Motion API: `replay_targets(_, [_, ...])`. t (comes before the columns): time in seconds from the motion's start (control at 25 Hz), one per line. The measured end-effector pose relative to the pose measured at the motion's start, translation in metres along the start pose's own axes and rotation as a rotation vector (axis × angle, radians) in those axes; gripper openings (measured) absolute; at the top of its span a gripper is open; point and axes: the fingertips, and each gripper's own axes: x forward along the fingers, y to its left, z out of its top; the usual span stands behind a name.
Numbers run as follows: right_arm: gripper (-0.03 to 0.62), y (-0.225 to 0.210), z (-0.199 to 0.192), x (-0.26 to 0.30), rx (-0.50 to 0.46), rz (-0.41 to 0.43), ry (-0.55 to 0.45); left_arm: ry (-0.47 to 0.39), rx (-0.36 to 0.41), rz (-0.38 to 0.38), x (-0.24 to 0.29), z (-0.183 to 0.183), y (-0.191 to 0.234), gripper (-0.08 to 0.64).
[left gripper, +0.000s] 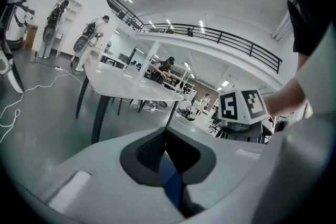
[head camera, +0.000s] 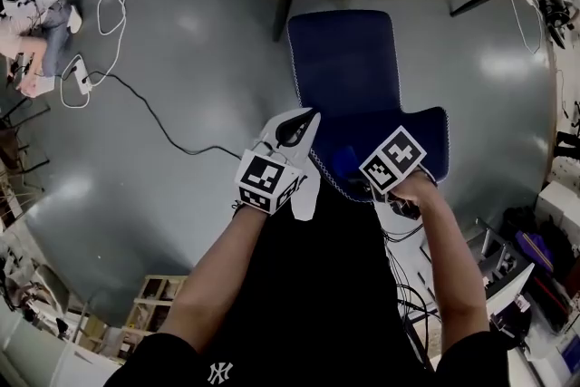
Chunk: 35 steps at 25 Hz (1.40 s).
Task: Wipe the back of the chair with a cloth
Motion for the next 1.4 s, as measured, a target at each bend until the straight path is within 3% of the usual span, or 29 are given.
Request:
replay_targets(0.2, [0.083,0.032,0.027,0.019,0.012,0.105,-0.11,0.007,0.017,0.002,-0.009,0.004,-0.003,0.008])
replay_targets(0.36, [0.083,0.044,0.039,0.031,0.016,0.141,-0.171,0.019,0.02,0.005,-0.023,0.012,-0.003,0.008])
replay_targets(0.56, [0.084,0.051,0.077,-0.003,0.061,0.213,-0.488,0.019,0.019,-0.005,-0.035,0.031,-0.002,0.008])
replay_targets(0.92, [0.083,0.082,0.11,-0.144,-0.062,0.091,-0.996,-0.006,0.008,-0.041,-0.047,0.104,-0.033,0.008])
replay_targets(1.4, [0.083,0.156,0.11,-0.324,-0.332,-0.246,-1.426,-0.128,0.099,-0.061,-0.066,0.232,-0.09,0.008])
